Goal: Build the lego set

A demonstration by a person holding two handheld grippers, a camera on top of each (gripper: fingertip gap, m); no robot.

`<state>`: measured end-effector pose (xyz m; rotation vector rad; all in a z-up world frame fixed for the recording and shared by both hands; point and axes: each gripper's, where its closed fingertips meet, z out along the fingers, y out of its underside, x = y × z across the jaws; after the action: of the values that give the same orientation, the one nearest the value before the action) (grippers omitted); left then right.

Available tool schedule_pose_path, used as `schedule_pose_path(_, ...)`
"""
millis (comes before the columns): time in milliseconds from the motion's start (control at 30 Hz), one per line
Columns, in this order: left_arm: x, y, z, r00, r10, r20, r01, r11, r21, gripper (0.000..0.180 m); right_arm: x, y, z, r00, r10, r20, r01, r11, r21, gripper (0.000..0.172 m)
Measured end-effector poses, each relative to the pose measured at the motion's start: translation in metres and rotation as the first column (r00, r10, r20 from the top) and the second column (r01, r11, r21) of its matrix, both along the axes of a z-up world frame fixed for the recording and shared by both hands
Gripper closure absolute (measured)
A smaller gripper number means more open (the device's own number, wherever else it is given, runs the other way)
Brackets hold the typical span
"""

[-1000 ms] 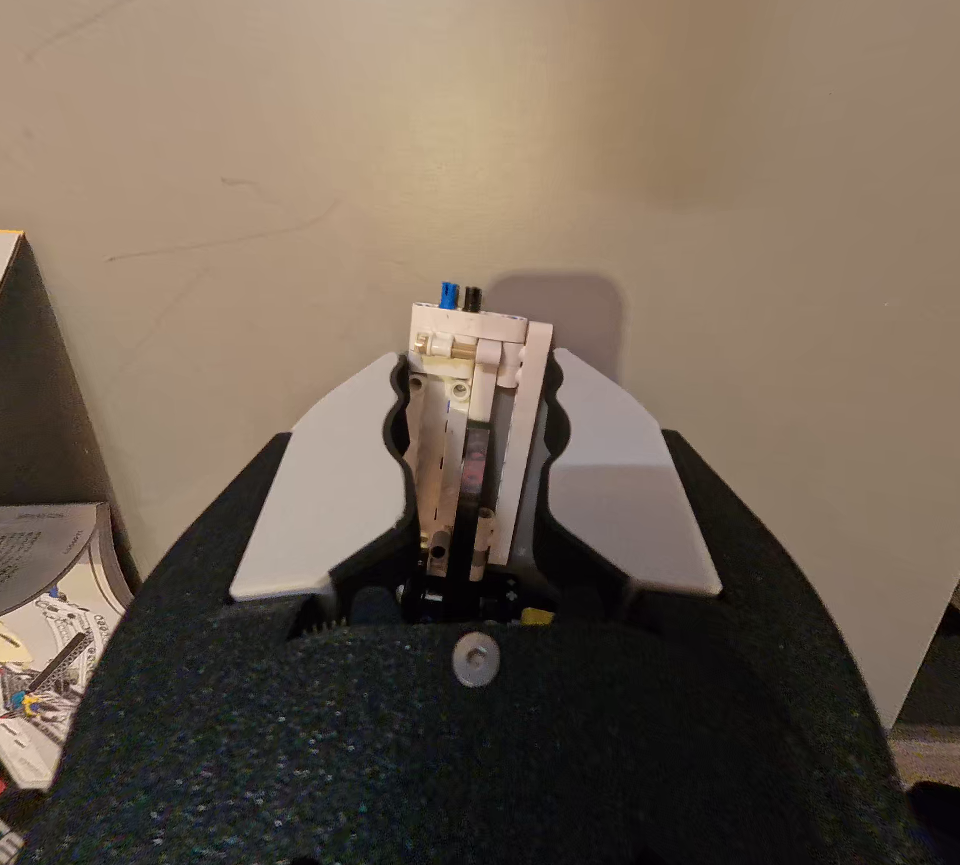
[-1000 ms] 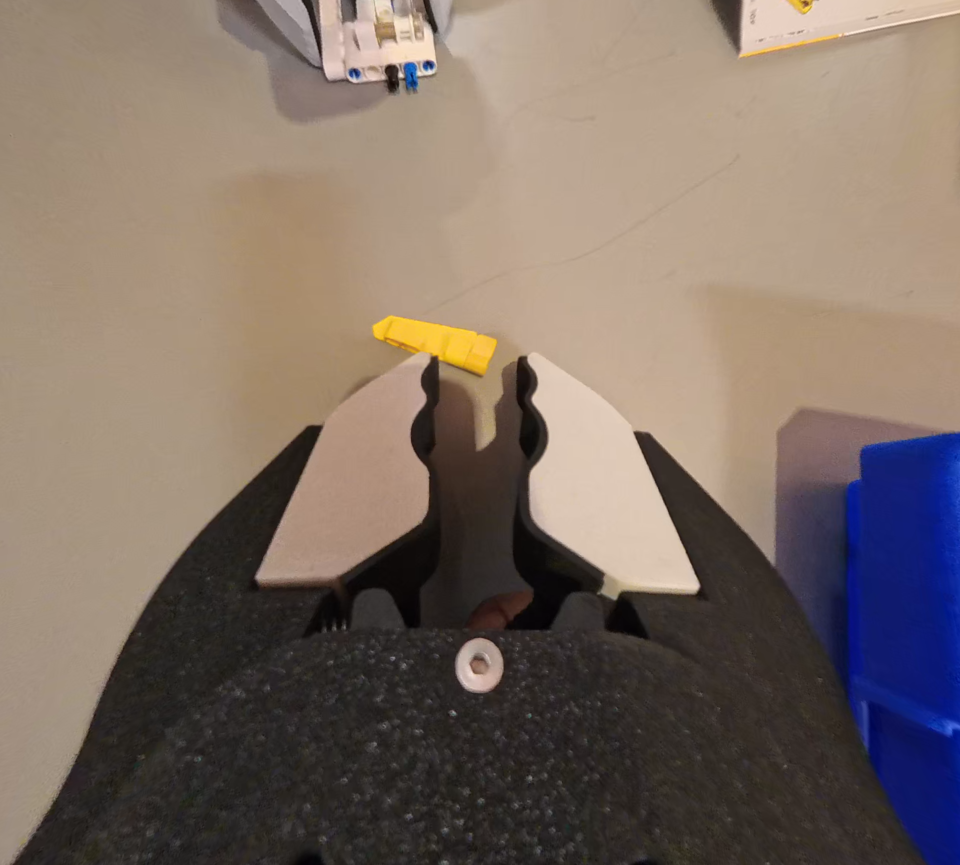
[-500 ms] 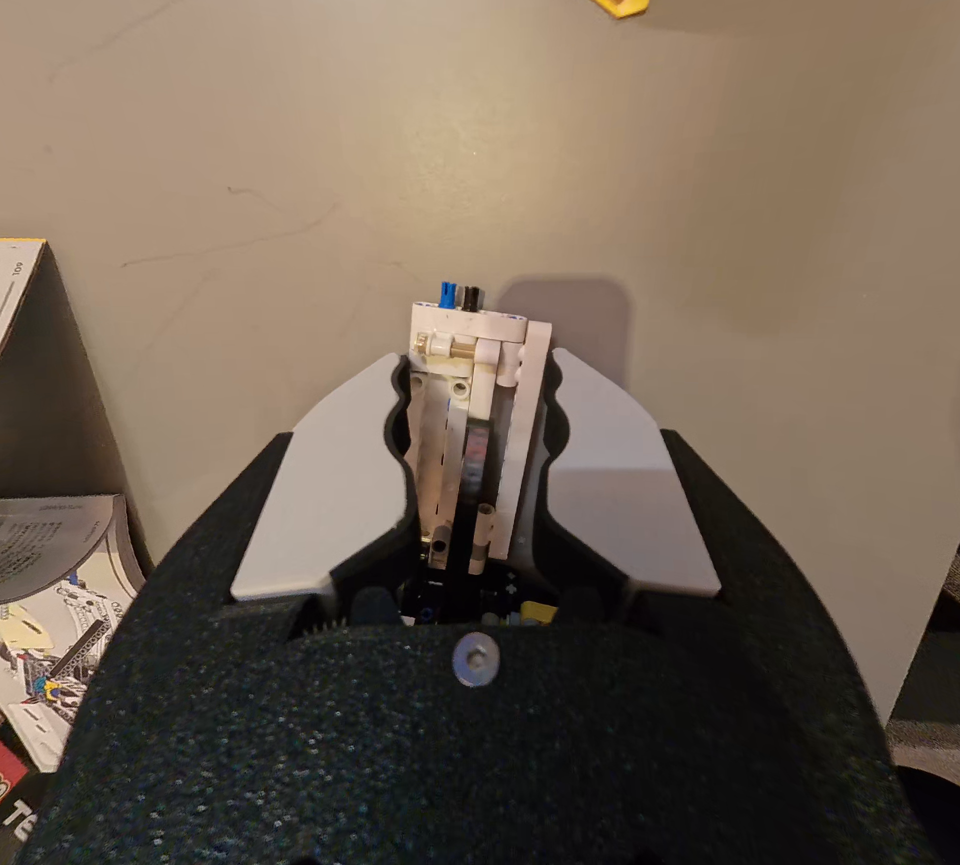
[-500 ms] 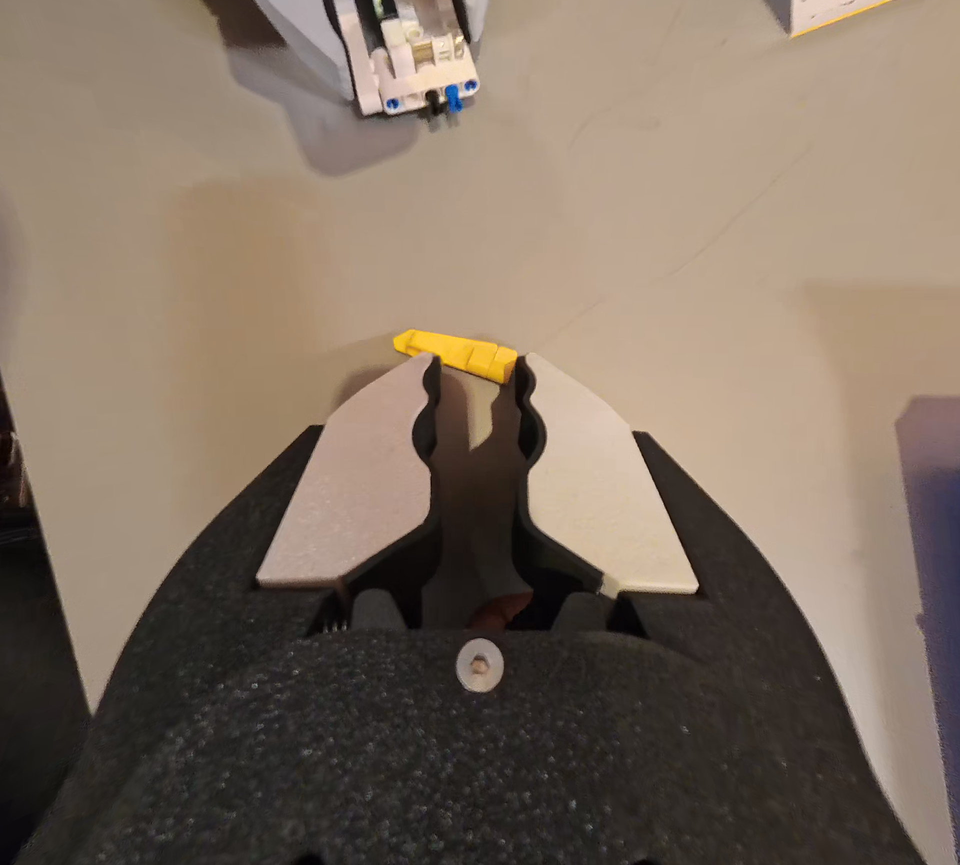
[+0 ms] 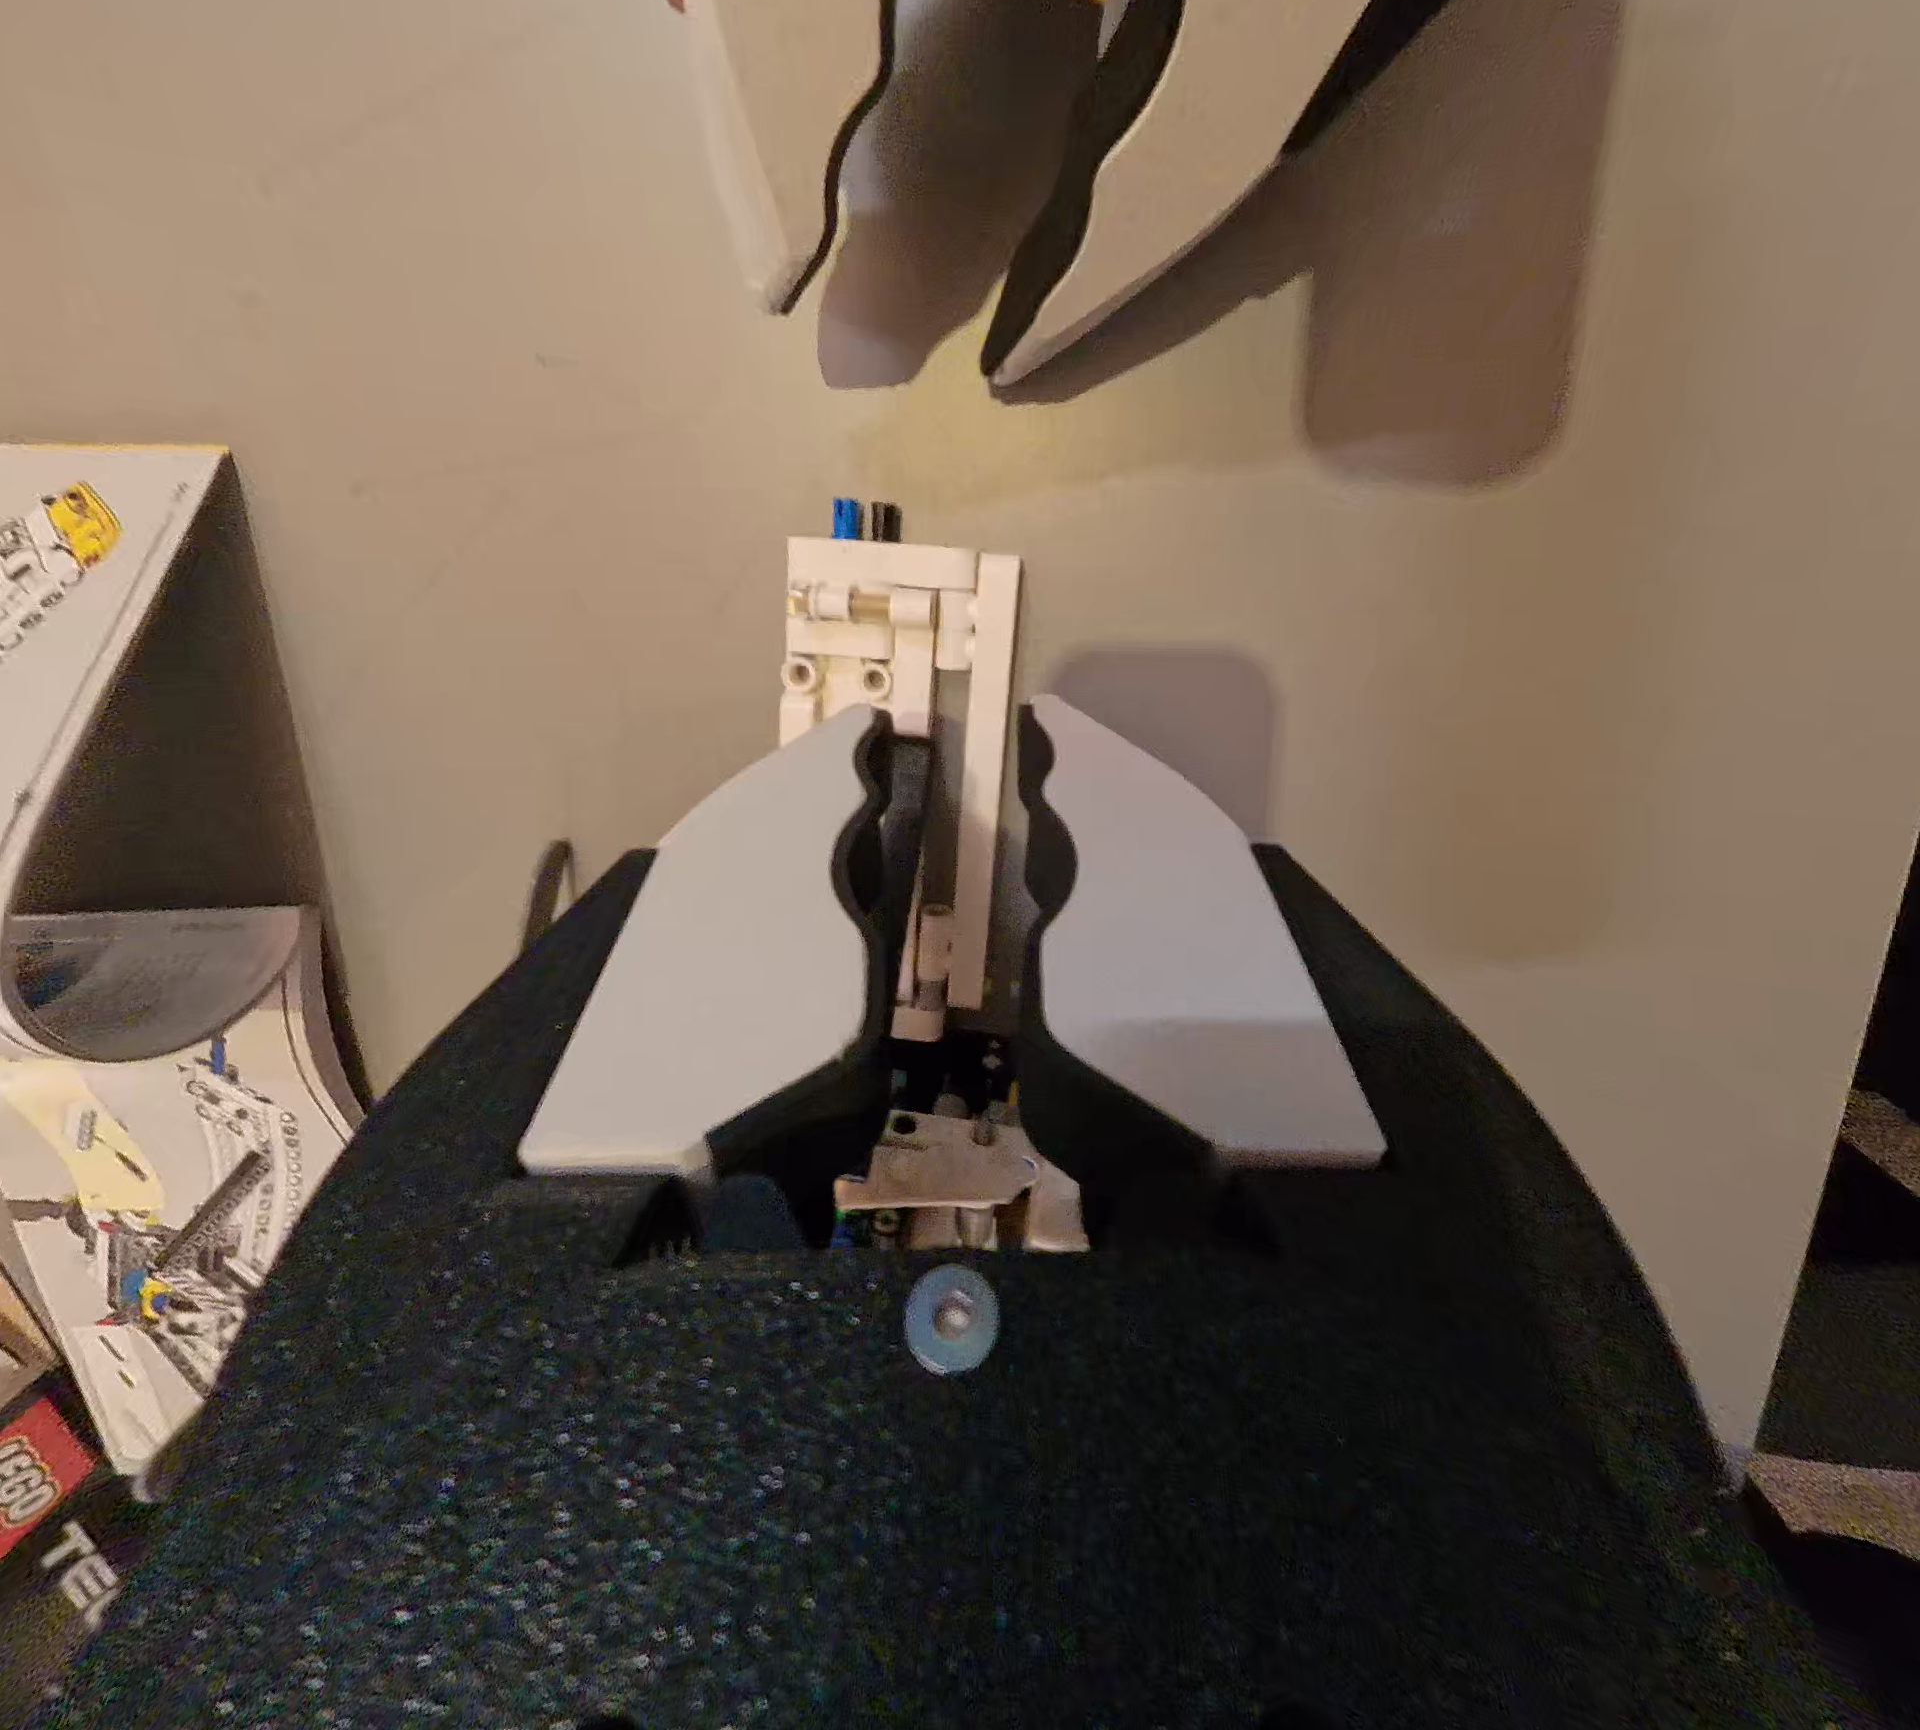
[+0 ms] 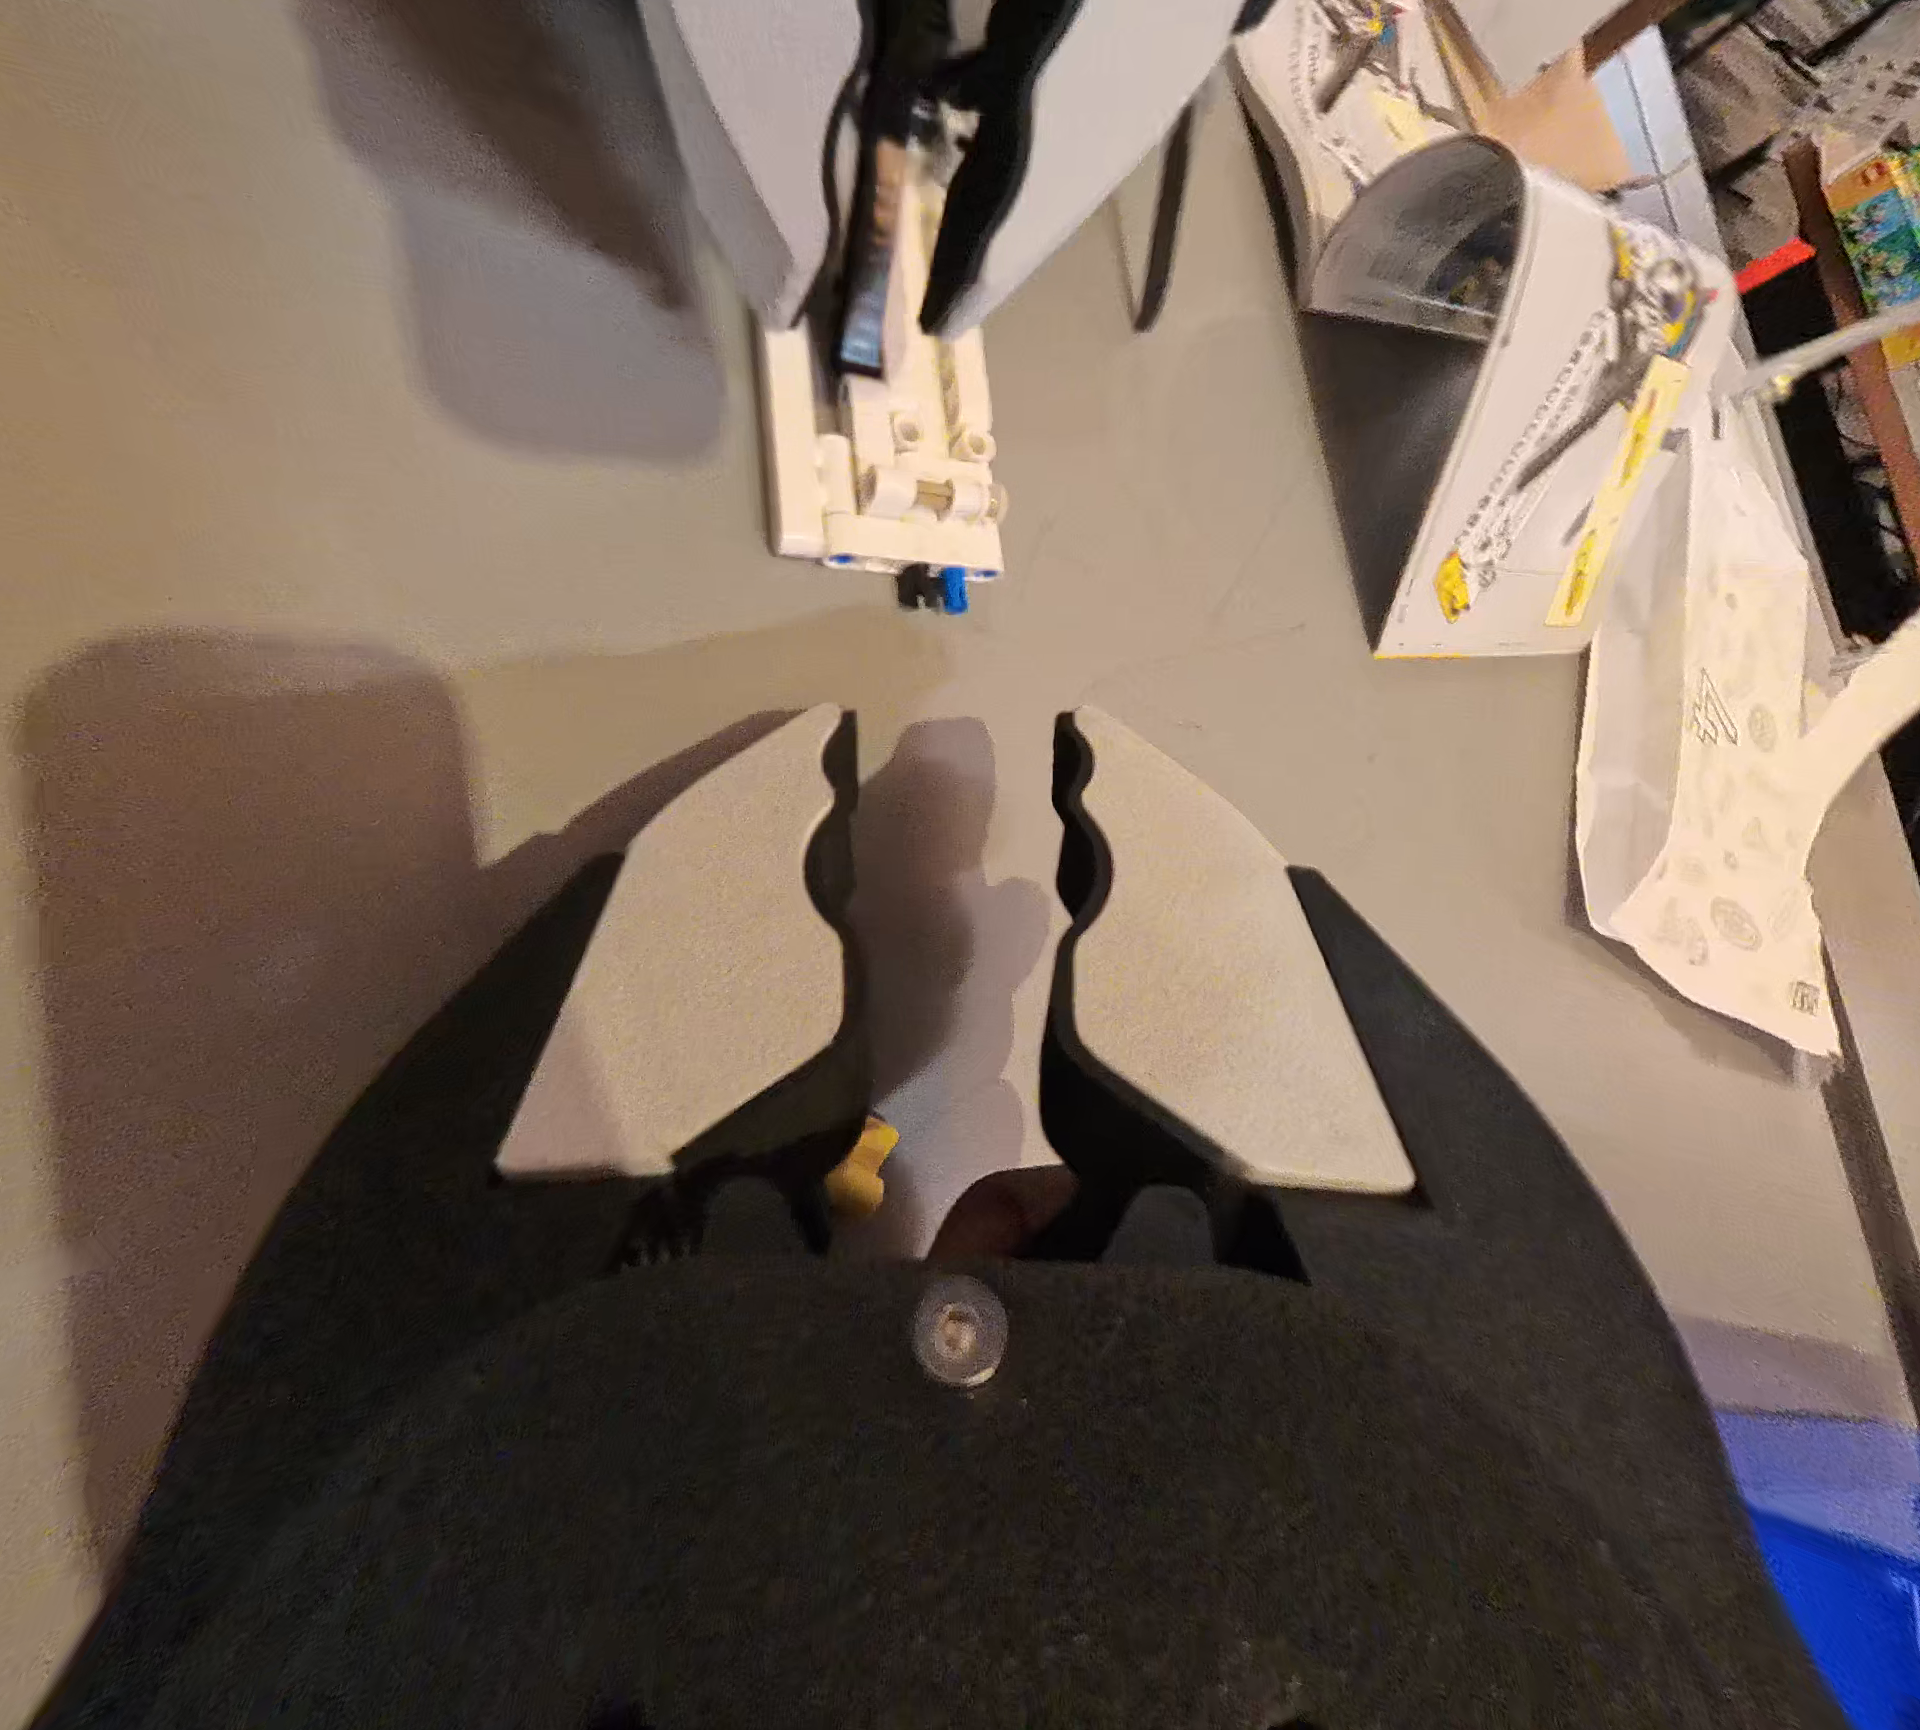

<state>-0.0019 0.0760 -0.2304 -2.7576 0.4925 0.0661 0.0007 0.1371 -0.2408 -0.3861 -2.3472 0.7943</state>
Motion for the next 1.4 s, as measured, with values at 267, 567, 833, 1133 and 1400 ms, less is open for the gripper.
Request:
schedule_pose_path(267, 0.001, -0.014, 0.021, 0.987, 0.152, 0.047, -0.158, 0.962, 0.224, 0.148, -0.002, -0.027, -0.002, 0.949, 0.151, 0.276, -0.109, 0.981, -0.16, 0.11)
schedule_pose_path(567, 0.015, -0.017, 0.051, 0.912, 0.314, 0.265, -0.407, 0.782, 0.473, 0.145, -0.014, -0.047, -0.018, 0.899, 0.157, 0.409, -0.107, 0.984, -0.142, 0.108)
schedule_pose_path(833, 0.05, -0.009, 0.066, 0.568, 0.293, 0.769, -0.781, 0.488, 0.39, 0.143, -0.011, -0.05, -0.018, 0.883, 0.057, 0.466, -0.009, 0.994, -0.105, 0.122)
schedule_pose_path(1133, 0.074, -0.012, 0.031, 0.11, 0.267, 0.958, -0.981, 0.184, 0.061, 0.143, 0.009, -0.051, -0.013, 0.874, -0.006, 0.486, 0.08, 0.988, -0.131, 0.122)
schedule_pose_path(1400, 0.081, -0.015, 0.011, -0.023, 0.259, 0.966, -0.998, 0.049, -0.037, 0.148, 0.033, -0.06, 0.002, 0.867, -0.019, 0.497, 0.147, 0.965, -0.219, 0.122)
